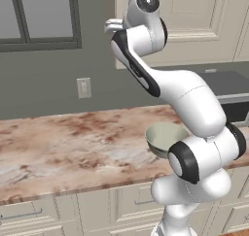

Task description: Open the cabinet and setup a tea strainer by placing it in the bowl upright.

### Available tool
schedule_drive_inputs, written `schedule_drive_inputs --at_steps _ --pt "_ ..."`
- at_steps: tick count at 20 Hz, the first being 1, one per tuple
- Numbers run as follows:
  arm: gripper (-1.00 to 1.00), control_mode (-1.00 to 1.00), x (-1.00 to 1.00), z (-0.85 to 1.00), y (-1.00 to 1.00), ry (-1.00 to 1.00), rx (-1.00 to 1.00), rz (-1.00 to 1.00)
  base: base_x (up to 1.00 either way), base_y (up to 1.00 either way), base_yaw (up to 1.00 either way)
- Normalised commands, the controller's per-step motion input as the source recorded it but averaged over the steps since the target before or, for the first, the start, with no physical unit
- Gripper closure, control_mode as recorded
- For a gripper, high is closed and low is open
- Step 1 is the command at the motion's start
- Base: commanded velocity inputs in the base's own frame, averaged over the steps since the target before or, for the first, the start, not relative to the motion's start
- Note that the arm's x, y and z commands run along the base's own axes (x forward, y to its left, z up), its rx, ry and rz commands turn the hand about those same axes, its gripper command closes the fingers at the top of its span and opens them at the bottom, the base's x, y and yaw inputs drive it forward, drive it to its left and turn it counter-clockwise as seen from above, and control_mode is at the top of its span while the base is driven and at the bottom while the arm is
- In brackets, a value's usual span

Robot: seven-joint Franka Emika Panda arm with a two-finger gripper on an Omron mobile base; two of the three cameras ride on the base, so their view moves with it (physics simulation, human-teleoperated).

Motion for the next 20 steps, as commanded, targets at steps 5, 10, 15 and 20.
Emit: schedule_drive_inputs --at_steps 5,10,15,20 --pt "-1.0 -1.0 0.26 0.0 0.0 0.0 0.0 0.0 0.0 0.0 0.0" --pt "1.0 -1.0 0.2 0.0 0.0 0.0 0.0 0.0 0.0 0.0 0.0" --pt "1.0 -1.0 0.24 0.0 0.0 0.0 0.0 0.0 0.0 0.0 0.0" --pt "1.0 -1.0 0.26 0.0 0.0 0.0 0.0 0.0 0.0 0.0 0.0"
